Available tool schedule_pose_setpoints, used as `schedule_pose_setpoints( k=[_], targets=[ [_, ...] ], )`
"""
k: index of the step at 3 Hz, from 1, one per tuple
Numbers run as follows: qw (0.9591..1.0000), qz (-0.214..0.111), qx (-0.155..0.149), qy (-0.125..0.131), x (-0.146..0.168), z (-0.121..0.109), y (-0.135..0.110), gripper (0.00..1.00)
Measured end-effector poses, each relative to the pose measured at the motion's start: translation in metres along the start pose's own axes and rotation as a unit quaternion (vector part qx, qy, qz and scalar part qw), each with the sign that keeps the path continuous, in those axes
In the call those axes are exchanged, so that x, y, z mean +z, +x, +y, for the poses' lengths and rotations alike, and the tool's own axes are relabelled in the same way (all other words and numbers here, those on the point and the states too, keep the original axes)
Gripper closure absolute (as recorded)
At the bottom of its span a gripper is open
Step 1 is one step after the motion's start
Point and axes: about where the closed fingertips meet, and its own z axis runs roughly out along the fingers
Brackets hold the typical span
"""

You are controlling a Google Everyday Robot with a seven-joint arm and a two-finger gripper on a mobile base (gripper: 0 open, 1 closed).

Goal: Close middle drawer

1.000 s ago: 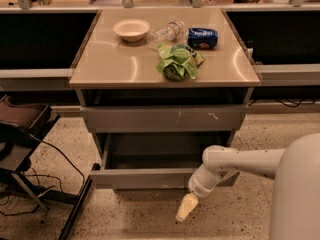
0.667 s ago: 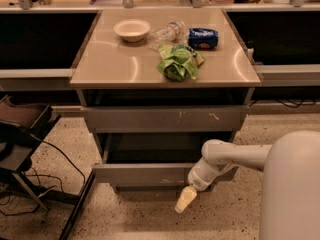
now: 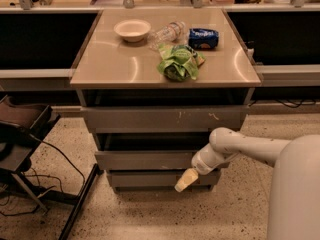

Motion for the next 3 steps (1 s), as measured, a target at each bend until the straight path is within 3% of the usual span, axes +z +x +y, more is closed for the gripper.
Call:
schedule_pose_setpoints(
  k=[1, 3],
  targets=[
    [0.9990, -0.038, 0.014, 0.022, -0.0170, -0.0250, -0.0335, 0.00],
    [0.9984, -0.050, 0.019, 0.021, -0.0133, -0.0307, -0.0352, 0.00]
  ],
)
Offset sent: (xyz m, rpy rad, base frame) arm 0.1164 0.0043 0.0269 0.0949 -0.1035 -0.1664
